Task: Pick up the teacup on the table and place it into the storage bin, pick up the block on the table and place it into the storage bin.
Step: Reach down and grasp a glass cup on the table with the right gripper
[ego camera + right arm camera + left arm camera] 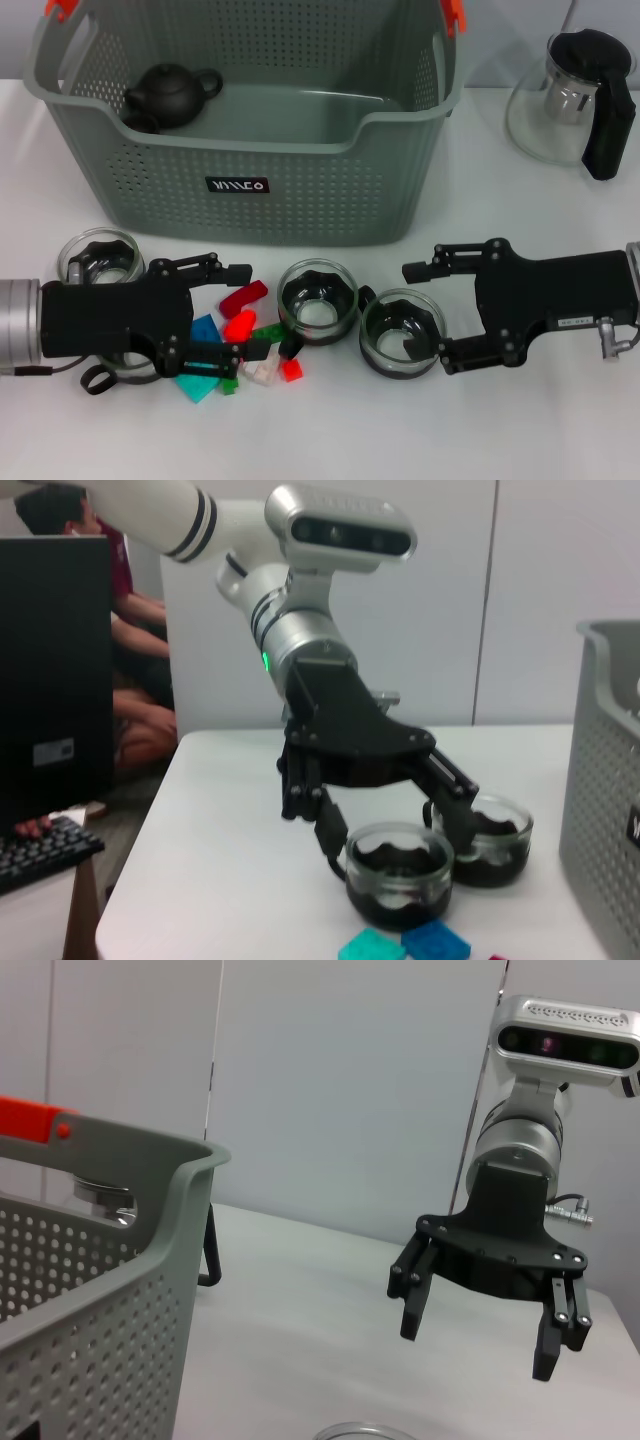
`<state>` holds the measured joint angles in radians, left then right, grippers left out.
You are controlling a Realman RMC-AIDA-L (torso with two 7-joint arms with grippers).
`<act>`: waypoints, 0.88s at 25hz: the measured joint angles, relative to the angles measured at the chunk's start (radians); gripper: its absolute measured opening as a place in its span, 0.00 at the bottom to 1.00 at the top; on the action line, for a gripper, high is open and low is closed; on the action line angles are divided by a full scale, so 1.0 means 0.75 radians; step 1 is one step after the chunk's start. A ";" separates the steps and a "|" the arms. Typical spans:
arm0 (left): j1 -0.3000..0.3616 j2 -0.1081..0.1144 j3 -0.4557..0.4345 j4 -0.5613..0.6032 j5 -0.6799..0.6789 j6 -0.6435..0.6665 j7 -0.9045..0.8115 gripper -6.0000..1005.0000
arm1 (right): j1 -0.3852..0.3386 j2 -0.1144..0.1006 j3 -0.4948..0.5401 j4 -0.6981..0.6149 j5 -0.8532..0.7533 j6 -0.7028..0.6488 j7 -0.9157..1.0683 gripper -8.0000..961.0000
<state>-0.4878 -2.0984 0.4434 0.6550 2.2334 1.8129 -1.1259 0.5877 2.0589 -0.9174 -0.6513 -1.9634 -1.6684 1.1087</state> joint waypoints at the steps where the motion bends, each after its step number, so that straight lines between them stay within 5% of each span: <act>1: 0.000 0.000 0.000 0.000 0.002 0.000 0.000 0.90 | 0.001 0.001 0.000 0.000 -0.012 0.002 0.000 0.84; 22: 0.003 -0.001 -0.007 -0.002 -0.002 0.012 -0.008 0.90 | 0.015 -0.001 -0.002 -0.070 -0.103 -0.033 0.122 0.84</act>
<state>-0.4854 -2.0988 0.4381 0.6534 2.2318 1.8218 -1.1319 0.5992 2.0578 -0.9190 -0.7041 -2.0410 -1.6929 1.2001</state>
